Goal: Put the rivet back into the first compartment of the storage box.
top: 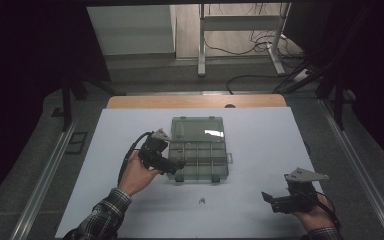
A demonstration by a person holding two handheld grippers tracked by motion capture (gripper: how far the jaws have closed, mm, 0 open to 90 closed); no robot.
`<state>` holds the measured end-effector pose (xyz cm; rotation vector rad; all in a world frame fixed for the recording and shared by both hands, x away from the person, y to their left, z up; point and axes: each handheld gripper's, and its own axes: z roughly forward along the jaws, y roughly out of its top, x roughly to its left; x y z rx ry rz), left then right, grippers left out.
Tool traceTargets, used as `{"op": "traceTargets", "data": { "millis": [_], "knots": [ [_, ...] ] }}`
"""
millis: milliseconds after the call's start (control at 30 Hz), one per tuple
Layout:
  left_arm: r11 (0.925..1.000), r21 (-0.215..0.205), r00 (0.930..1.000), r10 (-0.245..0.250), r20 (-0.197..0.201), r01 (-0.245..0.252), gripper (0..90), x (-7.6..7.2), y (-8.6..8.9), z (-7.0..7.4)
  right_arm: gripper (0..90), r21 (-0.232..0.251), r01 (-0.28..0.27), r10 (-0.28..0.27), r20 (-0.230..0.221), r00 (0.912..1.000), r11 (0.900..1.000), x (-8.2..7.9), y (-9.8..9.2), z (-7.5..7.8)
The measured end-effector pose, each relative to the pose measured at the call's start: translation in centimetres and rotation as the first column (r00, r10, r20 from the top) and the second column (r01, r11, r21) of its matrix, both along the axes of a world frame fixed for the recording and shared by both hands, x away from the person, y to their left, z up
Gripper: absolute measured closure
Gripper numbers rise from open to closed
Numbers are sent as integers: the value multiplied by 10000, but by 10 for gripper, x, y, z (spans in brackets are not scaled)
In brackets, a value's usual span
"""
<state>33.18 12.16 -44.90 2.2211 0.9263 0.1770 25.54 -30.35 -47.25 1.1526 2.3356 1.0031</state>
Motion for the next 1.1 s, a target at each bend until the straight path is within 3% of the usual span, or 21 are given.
{"op": "traceTargets", "data": {
  "millis": [300,1100],
  "knots": [
    [9995,-9,9988,-303,377,304,0,-14,1,-2,0,-15,3,-3,-13,10000,10000,0,0,0],
    [9934,-112,9923,-1138,481,1144,0,-45,-16,-9,0,-40,16,-16,-19,10000,10000,0,0,0]
  ]
}}
